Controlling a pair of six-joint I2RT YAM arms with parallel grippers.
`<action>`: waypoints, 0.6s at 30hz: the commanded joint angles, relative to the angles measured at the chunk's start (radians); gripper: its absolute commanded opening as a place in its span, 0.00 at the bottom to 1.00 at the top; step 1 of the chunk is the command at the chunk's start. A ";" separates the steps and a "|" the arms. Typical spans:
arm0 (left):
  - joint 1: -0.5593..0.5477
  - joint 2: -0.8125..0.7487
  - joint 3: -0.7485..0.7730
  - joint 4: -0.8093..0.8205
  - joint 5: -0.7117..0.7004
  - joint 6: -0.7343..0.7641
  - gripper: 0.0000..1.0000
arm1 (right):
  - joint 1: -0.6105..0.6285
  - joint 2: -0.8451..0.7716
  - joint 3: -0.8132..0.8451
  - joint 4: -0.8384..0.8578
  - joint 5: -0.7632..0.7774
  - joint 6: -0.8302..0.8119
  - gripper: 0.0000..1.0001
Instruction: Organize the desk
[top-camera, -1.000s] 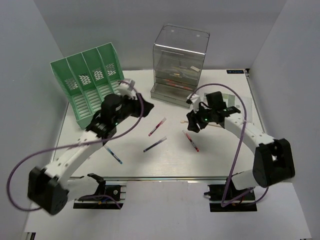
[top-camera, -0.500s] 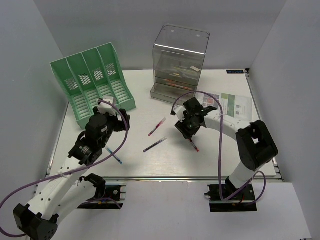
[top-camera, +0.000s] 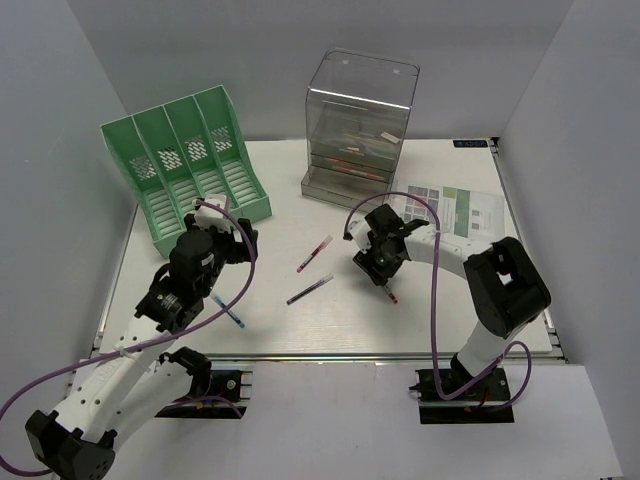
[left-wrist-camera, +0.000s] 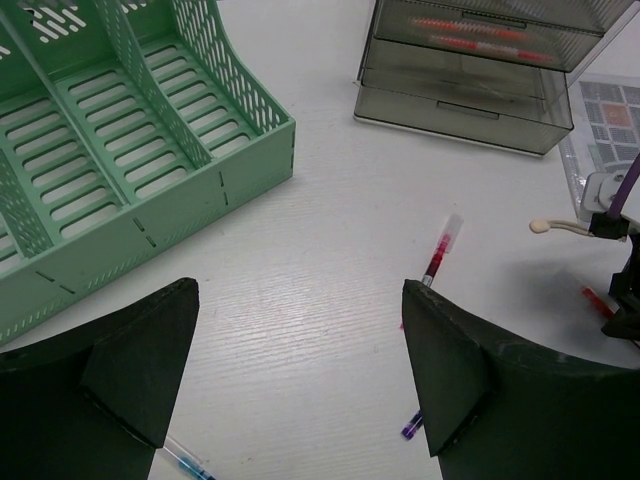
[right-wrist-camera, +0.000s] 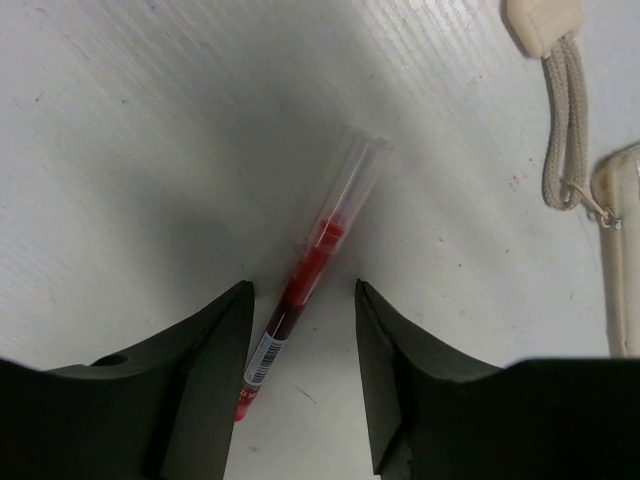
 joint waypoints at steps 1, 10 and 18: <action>-0.003 -0.015 0.009 -0.007 -0.008 0.012 0.92 | 0.005 0.008 -0.032 0.010 -0.002 0.000 0.51; -0.003 -0.018 0.005 -0.002 -0.019 0.012 0.91 | 0.005 0.029 -0.045 0.012 -0.028 -0.040 0.06; -0.003 -0.012 -0.001 0.001 -0.010 0.018 0.89 | -0.001 -0.010 0.345 -0.156 -0.097 -0.305 0.00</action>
